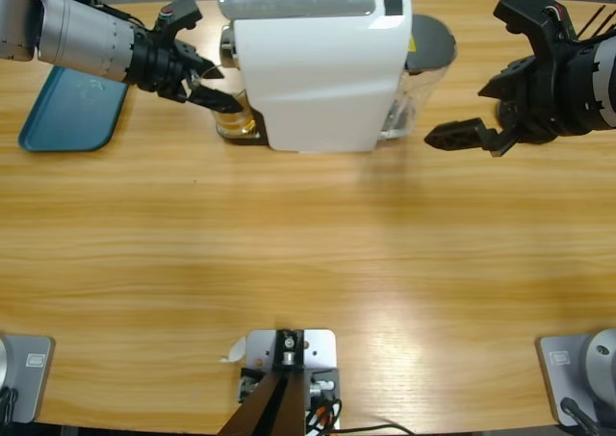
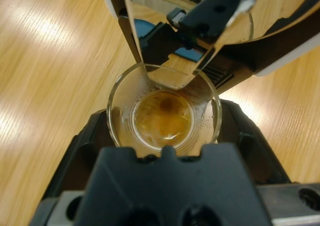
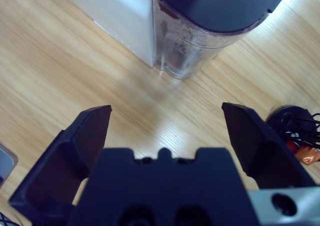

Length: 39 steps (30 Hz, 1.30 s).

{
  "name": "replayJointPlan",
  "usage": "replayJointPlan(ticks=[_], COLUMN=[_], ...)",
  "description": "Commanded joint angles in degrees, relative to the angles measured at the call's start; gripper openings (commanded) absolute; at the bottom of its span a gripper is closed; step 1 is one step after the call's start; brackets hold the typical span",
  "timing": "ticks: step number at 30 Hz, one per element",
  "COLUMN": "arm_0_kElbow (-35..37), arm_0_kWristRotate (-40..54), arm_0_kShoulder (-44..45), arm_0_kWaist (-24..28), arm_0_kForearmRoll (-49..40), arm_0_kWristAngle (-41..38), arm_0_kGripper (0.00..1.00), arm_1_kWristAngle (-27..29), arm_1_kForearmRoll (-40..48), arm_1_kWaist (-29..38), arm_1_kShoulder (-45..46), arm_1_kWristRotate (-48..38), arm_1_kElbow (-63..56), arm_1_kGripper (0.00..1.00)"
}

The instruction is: Pour coffee

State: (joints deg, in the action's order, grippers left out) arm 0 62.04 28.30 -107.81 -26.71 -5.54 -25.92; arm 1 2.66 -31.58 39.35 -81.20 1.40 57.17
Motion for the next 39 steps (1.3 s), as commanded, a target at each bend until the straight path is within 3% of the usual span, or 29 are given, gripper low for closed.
replayJointPlan(ticks=[1,7,27,39], arm_0_kElbow=[-0.61,-0.43,-0.84,-5.0], arm_0_kWristRotate=[-3.34,-3.43,-3.78,-3.75], arm_0_kShoulder=[-3.23,-2.84,-3.0,2.41], arm_0_kWaist=[-2.65,-3.02,-3.56,-1.47], arm_0_kForearmRoll=[0.88,1.14,1.14,1.14], arm_0_kWristAngle=[1.85,3.27,0.25,0.8], arm_0_kGripper=[0.098,0.001,0.0,0.0], arm_1_kWristAngle=[-0.57,-0.95,-1.43,-1.37], arm_1_kForearmRoll=[0.2,0.34,0.99,0.99], arm_1_kWaist=[0.64,0.64,0.64,0.64], arm_1_kShoulder=[-0.88,-0.88,-1.12,-0.84], arm_1_kWristRotate=[0.09,-0.12,-1.14,-1.49], arm_1_kElbow=[-1.71,-1.46,-1.53,-1.36], arm_1_kGripper=[0.978,0.964,0.964,0.964])
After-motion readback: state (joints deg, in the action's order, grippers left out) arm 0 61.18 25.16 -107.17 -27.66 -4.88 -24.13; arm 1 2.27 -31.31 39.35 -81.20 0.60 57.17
